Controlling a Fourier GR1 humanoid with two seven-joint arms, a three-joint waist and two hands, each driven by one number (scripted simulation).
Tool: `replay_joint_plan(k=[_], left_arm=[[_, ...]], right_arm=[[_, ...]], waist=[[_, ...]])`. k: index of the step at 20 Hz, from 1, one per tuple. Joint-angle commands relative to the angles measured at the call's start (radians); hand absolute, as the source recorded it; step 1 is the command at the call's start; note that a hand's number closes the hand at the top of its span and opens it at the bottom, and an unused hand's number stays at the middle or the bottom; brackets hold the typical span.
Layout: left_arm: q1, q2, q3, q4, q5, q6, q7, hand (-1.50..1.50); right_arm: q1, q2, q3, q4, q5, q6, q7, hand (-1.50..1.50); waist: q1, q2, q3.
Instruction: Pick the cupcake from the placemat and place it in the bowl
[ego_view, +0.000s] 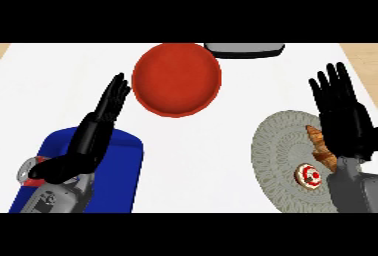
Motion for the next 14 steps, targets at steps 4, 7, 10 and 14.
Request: replay_joint_plan(k=[4,7,10,14], left_arm=[[0.042,0.012,0.045,0.074,0.012,0.028,0.061,0.0],[0.08,0.013,0.038,0.101,0.01,0.037,0.075,0.0],[0.109,-0.007,0.066,0.104,0.024,0.086,0.124,0.0],[0.074,-0.016,0.081,0.128,0.022,0.075,0.133,0.0]], right_arm=[[0.122,-0.196,0.249,-0.048,0.122,0.346,0.029,1.5],[0.035,-0.435,0.236,-0.1,0.431,0.34,-0.061,1.5],[0.386,-0.269,0.151,-0.116,0.355,0.22,-0.374,-1.5],[0.541,-0.223,0.13,-0.192,0.272,0.305,-0.604,-1.5]], waist=[[0.038,-0.031,0.005],[0.035,-0.063,-0.026],[-0.023,-0.04,0.01],[0.001,-0.036,0.007]])
